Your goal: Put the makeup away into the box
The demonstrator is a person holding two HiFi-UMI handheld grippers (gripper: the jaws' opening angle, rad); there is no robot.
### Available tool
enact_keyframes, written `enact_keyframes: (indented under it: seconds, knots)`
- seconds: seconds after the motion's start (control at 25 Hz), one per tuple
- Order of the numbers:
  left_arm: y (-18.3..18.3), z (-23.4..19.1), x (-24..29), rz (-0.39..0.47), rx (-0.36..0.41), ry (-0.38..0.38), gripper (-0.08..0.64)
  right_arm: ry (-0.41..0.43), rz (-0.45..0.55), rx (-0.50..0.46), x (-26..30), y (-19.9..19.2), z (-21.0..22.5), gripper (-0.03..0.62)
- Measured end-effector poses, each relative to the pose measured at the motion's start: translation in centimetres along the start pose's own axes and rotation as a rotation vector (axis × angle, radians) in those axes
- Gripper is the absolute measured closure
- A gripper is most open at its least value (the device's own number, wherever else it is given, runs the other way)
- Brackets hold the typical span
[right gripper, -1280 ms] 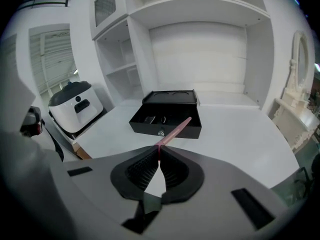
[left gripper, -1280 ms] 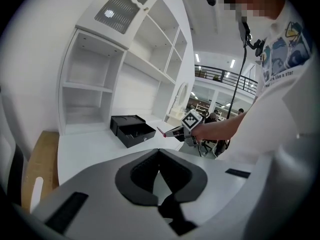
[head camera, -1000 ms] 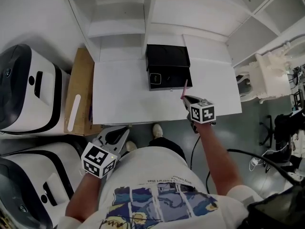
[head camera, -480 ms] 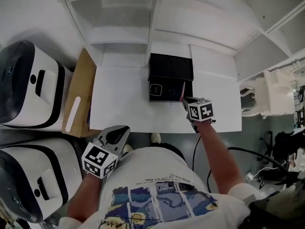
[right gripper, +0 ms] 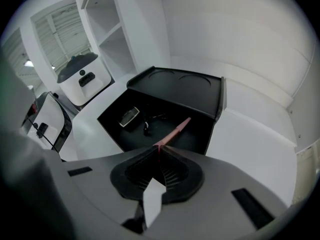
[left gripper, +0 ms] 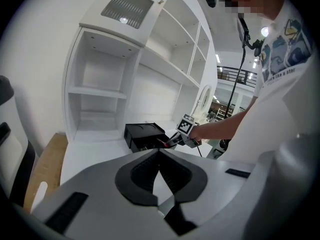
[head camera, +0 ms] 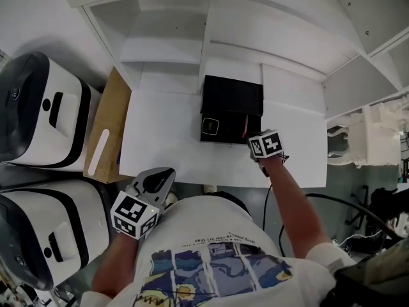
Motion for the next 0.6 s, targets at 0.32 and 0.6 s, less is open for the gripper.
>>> enact_keyframes:
  seconds: [0.32,0.6]
  knots:
    - [0.6,-0.5,0.6,-0.010,-0.017,0.048,0.546,0.032,-0.126,-0.052,2.1,-0.5,-0.2,0.558]
    - [1.0,-0.5,1.5,-0.014,-0.031,0.070,0.546,0.066,-0.151,-0.023,2.3,-0.2,-0.5,0.557]
Point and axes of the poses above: the fingertips, and each gripper's own axes: x forward along the fingers, z to its right, y out of its top, the point moved 1 cm from there along -x, backward along the fingers, and after that the axes turned 7 degrees about z, right-handed, at the moved point
